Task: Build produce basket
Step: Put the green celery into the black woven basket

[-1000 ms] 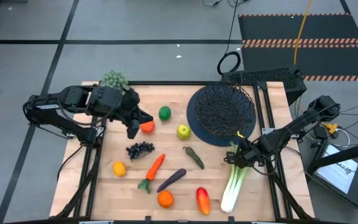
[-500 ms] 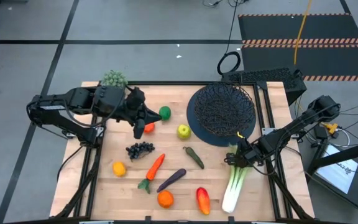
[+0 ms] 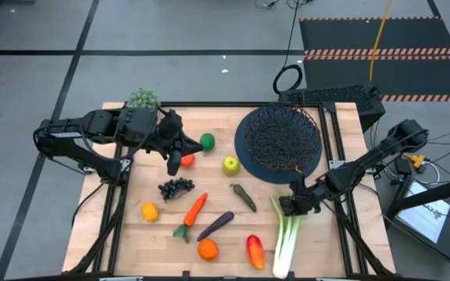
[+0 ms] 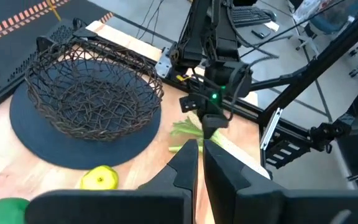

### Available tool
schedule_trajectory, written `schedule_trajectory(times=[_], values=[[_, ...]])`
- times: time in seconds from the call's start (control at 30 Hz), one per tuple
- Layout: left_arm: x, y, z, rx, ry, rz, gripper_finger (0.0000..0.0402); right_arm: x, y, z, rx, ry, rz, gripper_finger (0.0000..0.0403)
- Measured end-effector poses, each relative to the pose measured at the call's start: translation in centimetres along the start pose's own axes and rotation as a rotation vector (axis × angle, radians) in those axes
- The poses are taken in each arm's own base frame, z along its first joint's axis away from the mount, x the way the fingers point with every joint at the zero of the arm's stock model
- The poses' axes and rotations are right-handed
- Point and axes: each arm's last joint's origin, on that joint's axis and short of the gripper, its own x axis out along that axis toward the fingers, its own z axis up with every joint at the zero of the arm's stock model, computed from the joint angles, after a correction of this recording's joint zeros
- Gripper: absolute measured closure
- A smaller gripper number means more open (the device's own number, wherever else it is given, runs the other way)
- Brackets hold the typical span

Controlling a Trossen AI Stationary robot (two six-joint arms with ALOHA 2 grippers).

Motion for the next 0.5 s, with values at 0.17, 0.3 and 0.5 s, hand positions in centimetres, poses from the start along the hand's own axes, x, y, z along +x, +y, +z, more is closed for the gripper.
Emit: schedule_trajectory(times=[0.17, 0.3, 0.5], values=[[0.0, 0.0, -0.1, -0.003, 0.006, 0.003, 0.0376, -2.4, 2.7, -1.0, -0.052, -0.002, 0.17, 0.0391], [0.0, -0.1, -0.4, -0.013, 0.03, 0.004, 0.0376, -4.8, 4.8, -1.9, -0.071, -0.007, 0.285, 0.0392], [0.0, -0.1, -0.4, -0.012, 0.037, 0.006, 0.0376, -8.8, 8.0, -3.1, -0.134, -0.072, 0.337, 0.0393]])
